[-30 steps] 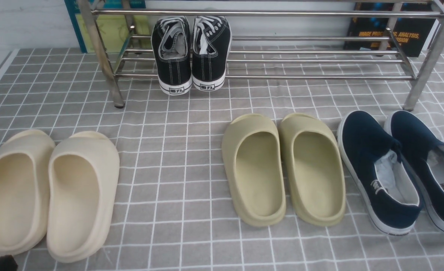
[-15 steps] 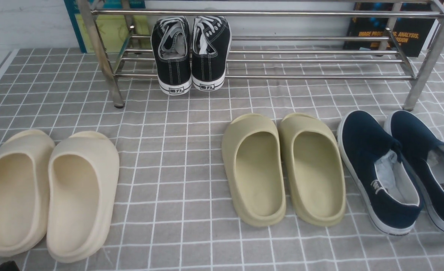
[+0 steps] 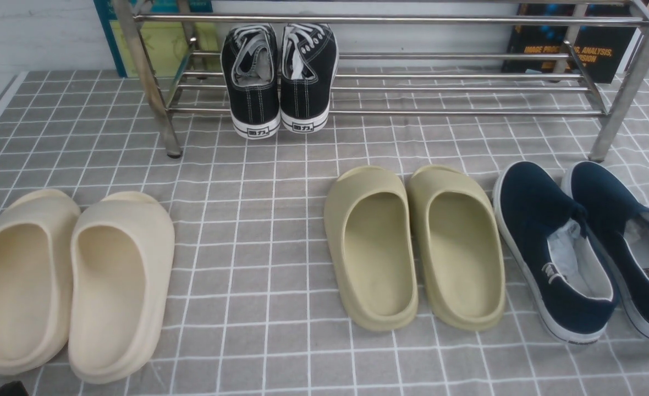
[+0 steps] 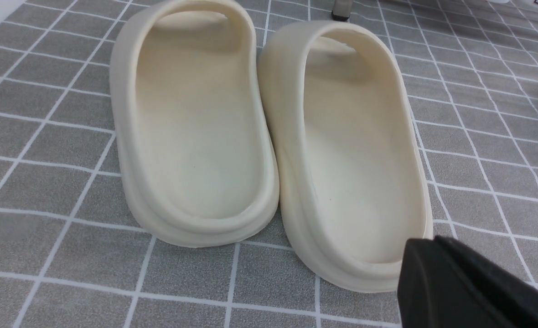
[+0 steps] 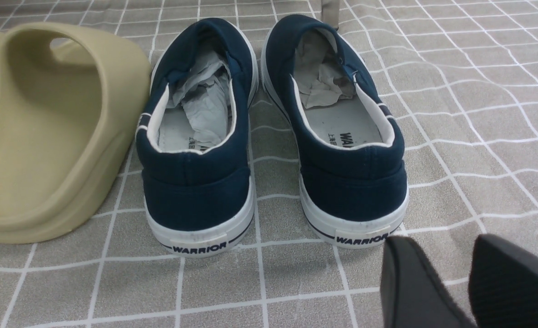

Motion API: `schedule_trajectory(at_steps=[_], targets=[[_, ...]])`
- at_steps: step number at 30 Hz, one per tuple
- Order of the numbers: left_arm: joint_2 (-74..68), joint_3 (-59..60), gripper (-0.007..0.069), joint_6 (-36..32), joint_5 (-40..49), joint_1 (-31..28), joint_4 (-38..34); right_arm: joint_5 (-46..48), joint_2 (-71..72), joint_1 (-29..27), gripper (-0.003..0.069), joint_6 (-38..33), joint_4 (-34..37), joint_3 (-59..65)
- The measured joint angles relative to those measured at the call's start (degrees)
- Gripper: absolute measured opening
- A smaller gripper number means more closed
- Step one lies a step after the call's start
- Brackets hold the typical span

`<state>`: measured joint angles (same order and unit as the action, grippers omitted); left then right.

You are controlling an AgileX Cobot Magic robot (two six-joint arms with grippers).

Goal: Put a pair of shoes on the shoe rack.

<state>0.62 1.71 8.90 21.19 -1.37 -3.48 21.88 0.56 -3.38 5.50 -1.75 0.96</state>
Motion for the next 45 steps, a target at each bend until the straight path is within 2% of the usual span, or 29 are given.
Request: schedule_trajectory(at_steps=[45], targets=[[0.0,0.0,-0.0008,0.04,-0.05,0.0,0.0,0.0,0.0,0.0,0.0239,0.0,0.0,0.0]])
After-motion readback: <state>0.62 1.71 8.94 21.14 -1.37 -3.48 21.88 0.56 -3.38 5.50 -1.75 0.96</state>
